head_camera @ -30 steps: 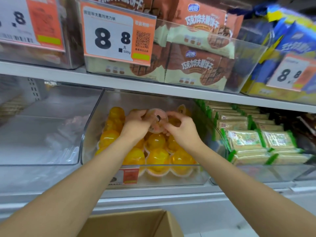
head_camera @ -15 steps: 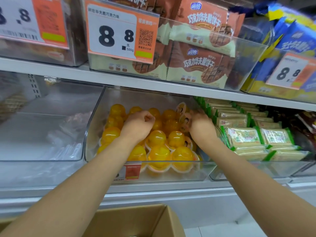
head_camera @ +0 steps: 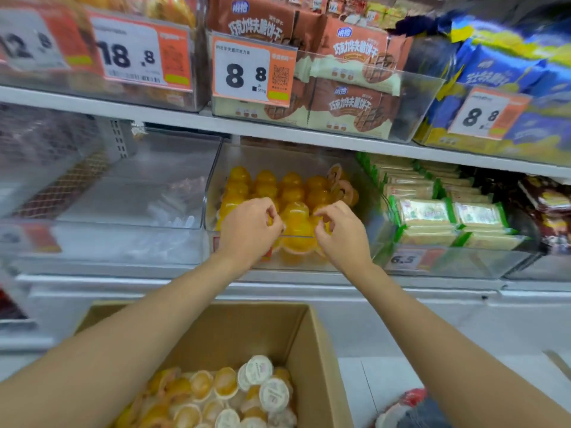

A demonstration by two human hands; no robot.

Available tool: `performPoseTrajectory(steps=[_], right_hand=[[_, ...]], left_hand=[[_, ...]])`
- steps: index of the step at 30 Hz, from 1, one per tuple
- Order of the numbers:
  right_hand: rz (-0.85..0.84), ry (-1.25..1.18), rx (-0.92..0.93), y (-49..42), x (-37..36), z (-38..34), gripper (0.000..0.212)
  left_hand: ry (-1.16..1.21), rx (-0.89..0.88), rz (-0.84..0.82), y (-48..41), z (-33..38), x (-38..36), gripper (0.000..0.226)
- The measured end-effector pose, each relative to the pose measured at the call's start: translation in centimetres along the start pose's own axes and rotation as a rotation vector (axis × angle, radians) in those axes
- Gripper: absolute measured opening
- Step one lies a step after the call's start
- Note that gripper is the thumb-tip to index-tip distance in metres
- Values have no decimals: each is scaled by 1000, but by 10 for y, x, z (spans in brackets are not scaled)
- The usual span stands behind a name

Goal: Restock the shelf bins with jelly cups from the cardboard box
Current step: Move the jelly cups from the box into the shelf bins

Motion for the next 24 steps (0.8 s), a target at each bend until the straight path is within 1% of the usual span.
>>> performPoseTrajectory(steps=[2, 3, 5, 7, 11, 14, 16, 18, 19, 21, 22, 24], right_hand=[[7, -51, 2, 26, -9, -24, 14], [-22, -81, 4, 39, -16, -34, 14], [-149, -121, -1, 68, -32, -53, 13], [-334, -148, -29, 98, -52, -67, 13], [-693, -162, -66, 159, -97, -77, 22], [-922, -187, -186, 206, -137, -69, 22], [-1059, -185, -241, 236, -164, -60, 21], [-1177, -183, -283, 259, -187, -55, 24], [-1219, -178, -288, 267, -196, -55, 28], [-1264, -171, -290, 277, -215, -57, 32], [-1274, -173, -288, 280, -224, -60, 34], [-1290, -168, -242, 285, -245, -68, 37]], left_hand=[[-43, -38, -21, 31, -7, 11, 14], [-63, -49, -30, 47, -12, 16, 14], [-101, -21, -70, 78, -27, 23, 14], [-114, 74, -183, 109, -51, 24, 14], [-184, 360, -535, 167, -119, 11, 13], [-224, 594, -717, 207, -174, -1, 14], [-257, 678, -806, 233, -204, -10, 14], [-315, 706, -946, 257, -226, -17, 9], [-354, 715, -1009, 269, -237, -20, 11], [-407, 750, -1101, 291, -260, -27, 35], [-406, 774, -1139, 300, -269, -30, 35], [-378, 792, -1199, 315, -281, -33, 21]])
Point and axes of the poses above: each hand's wrist, its own y-axis away from the middle knuckle, its own x-axis out of the back of the hand, z = x × y, the point moved 1 cm from there along -y, towards the middle knuckle, and after that the axes turned 1 degree about x, right-handed, at the moved point
